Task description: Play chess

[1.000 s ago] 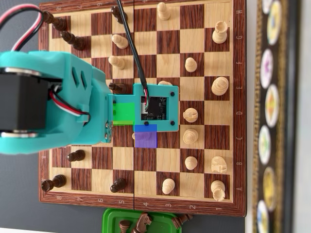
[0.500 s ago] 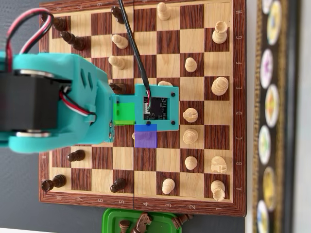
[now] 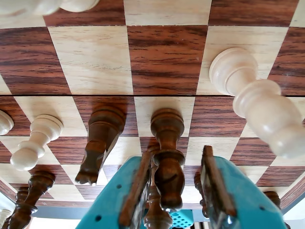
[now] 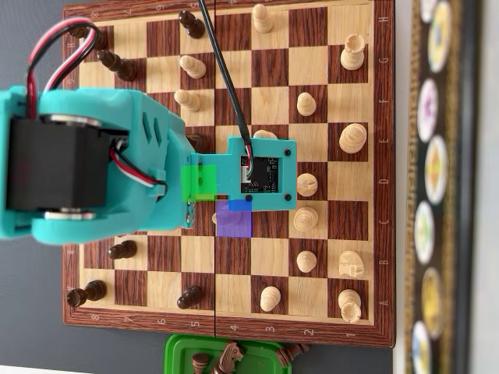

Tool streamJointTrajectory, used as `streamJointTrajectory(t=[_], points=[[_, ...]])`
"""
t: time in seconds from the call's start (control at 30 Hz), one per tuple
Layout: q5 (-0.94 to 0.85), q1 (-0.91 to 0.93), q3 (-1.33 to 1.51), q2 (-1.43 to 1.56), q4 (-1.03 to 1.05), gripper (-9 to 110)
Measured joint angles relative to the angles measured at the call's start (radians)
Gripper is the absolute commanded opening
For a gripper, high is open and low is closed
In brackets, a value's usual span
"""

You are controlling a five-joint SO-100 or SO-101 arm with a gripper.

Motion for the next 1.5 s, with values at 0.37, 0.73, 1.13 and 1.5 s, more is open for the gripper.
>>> streamJointTrajectory(t=[0.37, 0.73, 1.13, 1.5], points=[[-0.026, 0.000, 0.000, 0.000, 0.000, 8], [-0.032, 0.000, 0.000, 0.000, 0.000, 7], [-0.032, 0.000, 0.008, 0.141, 0.002, 7], [-0.032, 0.061, 0.072, 0.293, 0.069, 8]])
